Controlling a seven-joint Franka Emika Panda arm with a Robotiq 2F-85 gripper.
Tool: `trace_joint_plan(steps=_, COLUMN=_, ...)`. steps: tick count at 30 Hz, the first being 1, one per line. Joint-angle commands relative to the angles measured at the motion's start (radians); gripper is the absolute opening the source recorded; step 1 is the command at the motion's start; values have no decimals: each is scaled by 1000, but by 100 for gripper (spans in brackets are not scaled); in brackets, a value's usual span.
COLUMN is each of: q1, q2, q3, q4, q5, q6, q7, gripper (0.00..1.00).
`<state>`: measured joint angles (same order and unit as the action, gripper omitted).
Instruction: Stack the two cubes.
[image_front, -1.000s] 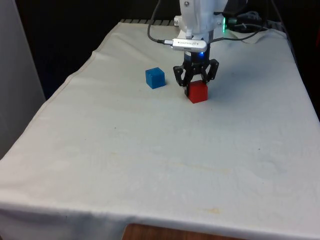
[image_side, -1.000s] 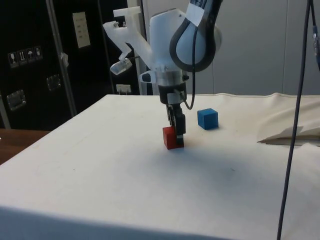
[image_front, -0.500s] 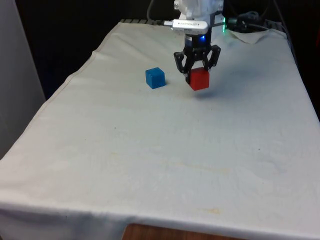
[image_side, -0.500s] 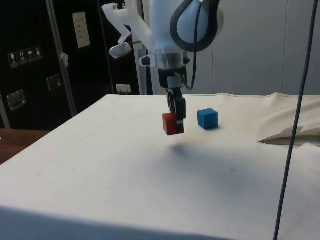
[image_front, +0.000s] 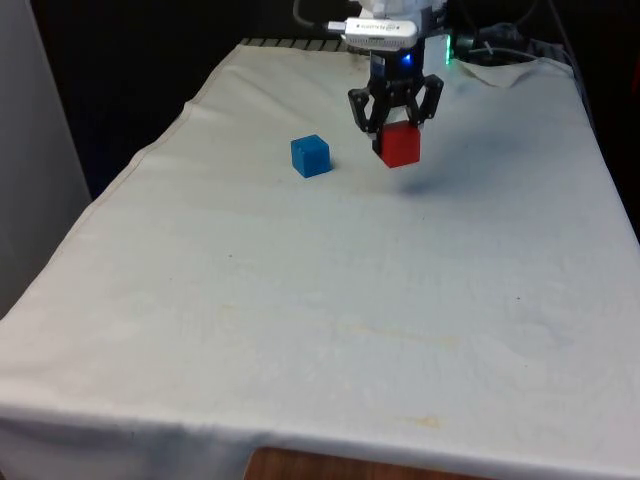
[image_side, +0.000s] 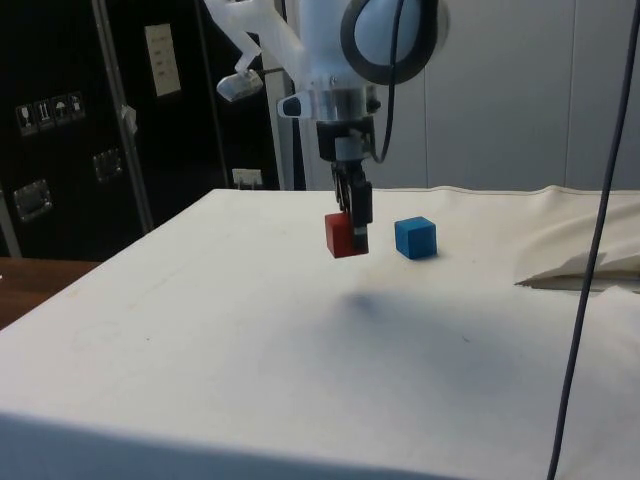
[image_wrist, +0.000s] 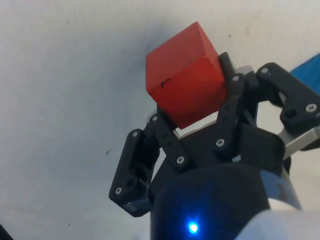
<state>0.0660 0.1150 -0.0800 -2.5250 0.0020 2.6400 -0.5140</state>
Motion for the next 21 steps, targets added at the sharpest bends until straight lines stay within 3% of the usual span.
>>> trace_joint_plan(steps=1, q1=0, q2=-12, q3=-1, q4=-5, q5=-4, q6=-8, q7=2, gripper=3)
trace_joint_plan(steps=21, q1=-1, q2=-97, q3=-4, q4=-20, q5=-4, q6=-72, q7=-1, gripper=3)
